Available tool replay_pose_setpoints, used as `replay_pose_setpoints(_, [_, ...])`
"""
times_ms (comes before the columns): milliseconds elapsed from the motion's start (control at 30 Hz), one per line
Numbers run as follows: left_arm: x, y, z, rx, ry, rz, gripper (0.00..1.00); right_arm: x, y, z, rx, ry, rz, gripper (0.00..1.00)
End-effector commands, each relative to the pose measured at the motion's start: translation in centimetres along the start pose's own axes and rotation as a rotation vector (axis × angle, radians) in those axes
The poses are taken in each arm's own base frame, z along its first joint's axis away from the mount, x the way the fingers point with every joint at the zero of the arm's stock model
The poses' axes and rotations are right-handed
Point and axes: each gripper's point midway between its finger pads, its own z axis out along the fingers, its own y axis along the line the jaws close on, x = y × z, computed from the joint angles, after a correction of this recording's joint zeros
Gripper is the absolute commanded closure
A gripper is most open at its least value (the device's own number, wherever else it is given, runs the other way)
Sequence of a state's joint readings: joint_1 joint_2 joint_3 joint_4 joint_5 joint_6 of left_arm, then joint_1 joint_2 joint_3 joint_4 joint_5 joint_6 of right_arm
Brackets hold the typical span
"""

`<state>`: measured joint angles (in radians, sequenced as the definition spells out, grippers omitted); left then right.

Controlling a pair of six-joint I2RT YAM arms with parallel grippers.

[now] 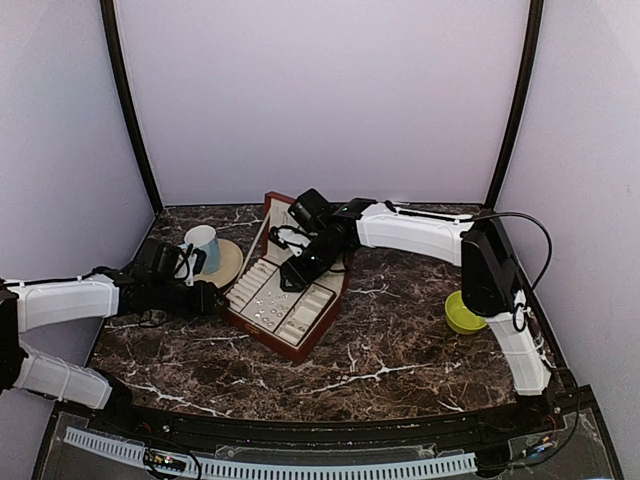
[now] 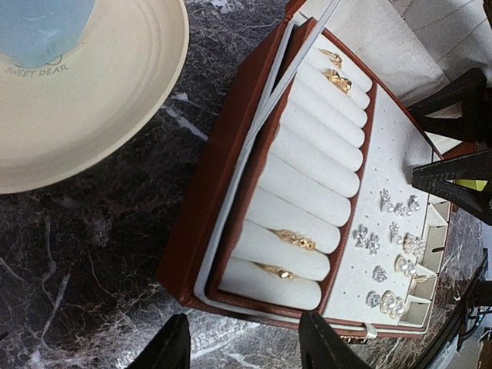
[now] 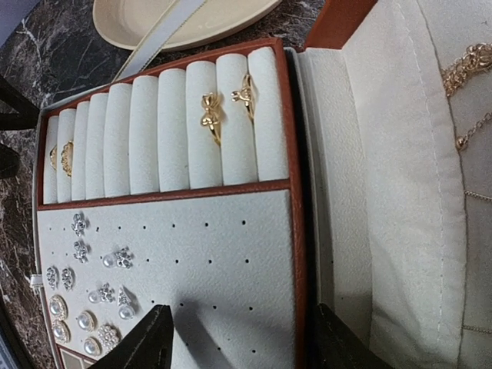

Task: Organize the mixed jewelry
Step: Place the compartment layer in the jewelry box.

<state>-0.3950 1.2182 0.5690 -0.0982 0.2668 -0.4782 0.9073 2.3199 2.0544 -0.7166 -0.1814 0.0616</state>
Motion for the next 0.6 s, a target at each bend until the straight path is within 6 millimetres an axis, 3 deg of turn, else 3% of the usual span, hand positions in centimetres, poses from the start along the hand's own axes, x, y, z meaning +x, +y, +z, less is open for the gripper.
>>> replay_pose_setpoints(0, [-2.9, -1.0, -1.6, -0.004, -0.089, 0.044, 0.48, -1.6, 1.2, -2.6, 0.027, -0.058, -0.018, 0.37])
replay_pose_setpoints(300, [-6.0, -2.2, -3.8, -0.030, -0.165, 0.122, 0.46, -3.6, 1.8, -7.1, 0.087, -0.148, -0.029, 0.34])
replay_pose_setpoints(467, [-7.3, -2.8, -5.0, -0.033, -0.215, 0.154, 0.45, -4.3, 3.5, -9.3, 0.055, -0.196, -0.059, 0.34])
replay_pose_setpoints(567, [-8.4, -3.4, -6.0, -0.032, -0.255, 0.187, 0.42, -5.2, 5.0, -12.2, 0.011, -0.267, -0.077, 0.34])
